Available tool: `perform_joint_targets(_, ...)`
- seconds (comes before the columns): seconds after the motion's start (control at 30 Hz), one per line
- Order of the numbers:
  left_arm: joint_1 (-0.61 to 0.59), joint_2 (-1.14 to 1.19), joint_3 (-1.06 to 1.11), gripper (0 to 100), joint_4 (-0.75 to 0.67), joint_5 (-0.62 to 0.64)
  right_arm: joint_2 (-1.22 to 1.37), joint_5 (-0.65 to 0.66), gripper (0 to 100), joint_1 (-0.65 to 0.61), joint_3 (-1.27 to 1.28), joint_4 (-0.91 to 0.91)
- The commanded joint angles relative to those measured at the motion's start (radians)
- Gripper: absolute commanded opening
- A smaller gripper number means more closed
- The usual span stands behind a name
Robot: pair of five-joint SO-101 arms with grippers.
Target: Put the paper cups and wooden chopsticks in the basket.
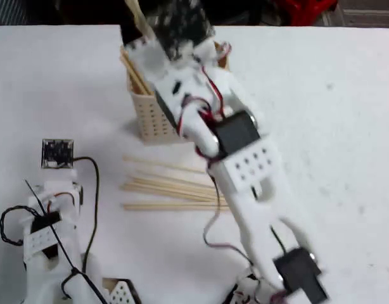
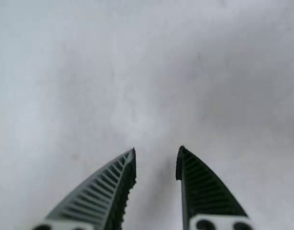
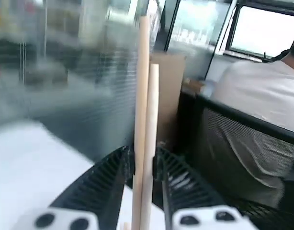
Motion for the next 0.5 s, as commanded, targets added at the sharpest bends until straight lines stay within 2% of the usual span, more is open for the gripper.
perform_joint_targets(0.0, 0.001, -0.024, -0.006, 15, -0.011, -0.006, 0.139, -0.104, 1.8, 0.013, -0.236, -0.051)
perform_joint_targets(0.33, 0.001, -0.024, -0.006, 15, -0.011, -0.006, 0.185, -0.11, 2.4, 0.01, -0.23, -0.005)
perform_joint_targets(0.47, 0.001, -0.024, -0.006, 15, -0.011, -0.006, 0.185, -0.11, 11.4, 0.007, -0.207, -0.005)
